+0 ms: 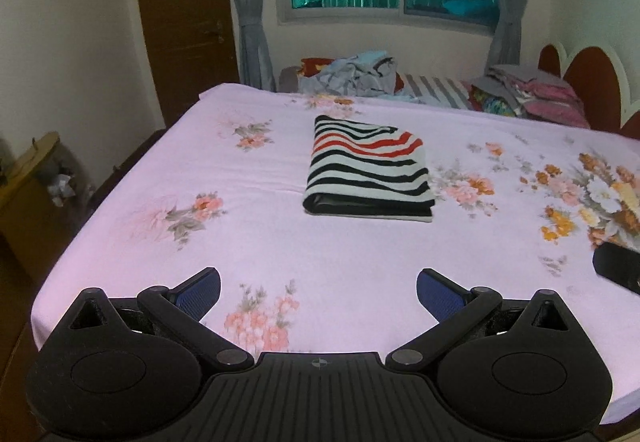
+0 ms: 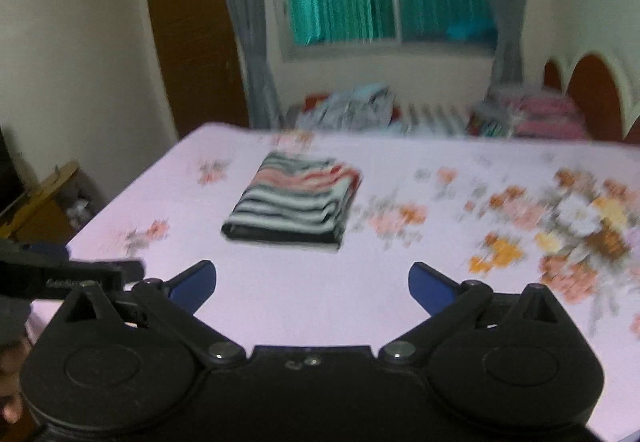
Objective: Fold small clothes
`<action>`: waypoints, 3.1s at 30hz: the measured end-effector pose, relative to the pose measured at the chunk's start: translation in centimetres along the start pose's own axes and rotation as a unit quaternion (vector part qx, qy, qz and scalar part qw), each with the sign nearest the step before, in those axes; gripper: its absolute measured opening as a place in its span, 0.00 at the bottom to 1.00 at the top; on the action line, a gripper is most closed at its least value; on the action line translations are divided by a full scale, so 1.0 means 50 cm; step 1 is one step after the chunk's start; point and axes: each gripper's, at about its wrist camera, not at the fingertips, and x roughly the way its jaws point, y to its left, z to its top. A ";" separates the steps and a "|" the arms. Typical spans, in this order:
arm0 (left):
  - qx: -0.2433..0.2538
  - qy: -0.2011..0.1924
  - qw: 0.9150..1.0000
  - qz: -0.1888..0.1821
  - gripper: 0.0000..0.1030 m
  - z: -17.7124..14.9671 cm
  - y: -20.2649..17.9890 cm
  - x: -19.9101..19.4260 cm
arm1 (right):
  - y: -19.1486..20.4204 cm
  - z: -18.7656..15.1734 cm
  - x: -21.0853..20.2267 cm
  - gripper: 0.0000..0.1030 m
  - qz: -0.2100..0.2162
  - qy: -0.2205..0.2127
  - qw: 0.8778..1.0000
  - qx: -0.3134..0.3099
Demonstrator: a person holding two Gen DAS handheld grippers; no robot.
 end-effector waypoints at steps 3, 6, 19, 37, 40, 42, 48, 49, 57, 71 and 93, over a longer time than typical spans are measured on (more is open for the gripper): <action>-0.008 -0.001 1.000 -0.002 1.00 -0.009 0.005 -0.035 | 0.001 -0.002 -0.028 1.00 -0.008 -0.015 1.000 0.000; -0.019 -0.005 1.000 -0.001 1.00 -0.016 0.011 -0.062 | -0.003 -0.008 -0.038 1.00 -0.005 -0.017 1.000 0.007; -0.019 -0.030 0.999 0.020 1.00 -0.012 0.011 -0.108 | 0.000 -0.017 -0.055 1.00 -0.006 -0.028 1.000 0.007; -0.017 -0.033 0.999 0.019 1.00 -0.006 0.003 -0.114 | -0.011 -0.022 -0.049 1.00 -0.015 -0.023 0.999 0.016; -0.017 -0.032 0.999 0.017 1.00 -0.006 0.002 -0.113 | -0.014 -0.022 -0.047 1.00 -0.015 -0.022 1.000 0.017; -0.016 -0.033 0.999 0.017 1.00 -0.006 0.000 -0.112 | -0.014 -0.022 -0.047 1.00 -0.015 -0.022 1.000 0.016; -0.013 -0.033 0.999 0.016 1.00 -0.004 -0.005 -0.109 | -0.017 -0.021 -0.044 1.00 -0.016 -0.020 1.000 0.017; -0.013 -0.033 0.999 0.016 1.00 -0.003 -0.006 -0.109 | -0.019 -0.020 -0.043 1.00 -0.015 -0.020 1.000 0.019; -0.009 -0.036 0.999 0.017 1.00 0.001 -0.007 -0.108 | -0.022 -0.018 -0.039 1.00 -0.015 -0.016 1.000 0.021; -0.007 -0.030 0.999 0.014 1.00 0.009 -0.005 -0.093 | -0.013 -0.017 -0.022 1.00 -0.016 -0.009 1.000 0.020; -0.001 -0.008 1.000 0.012 1.00 0.029 -0.005 -0.027 | -0.021 -0.012 0.032 1.00 -0.019 0.008 0.999 0.030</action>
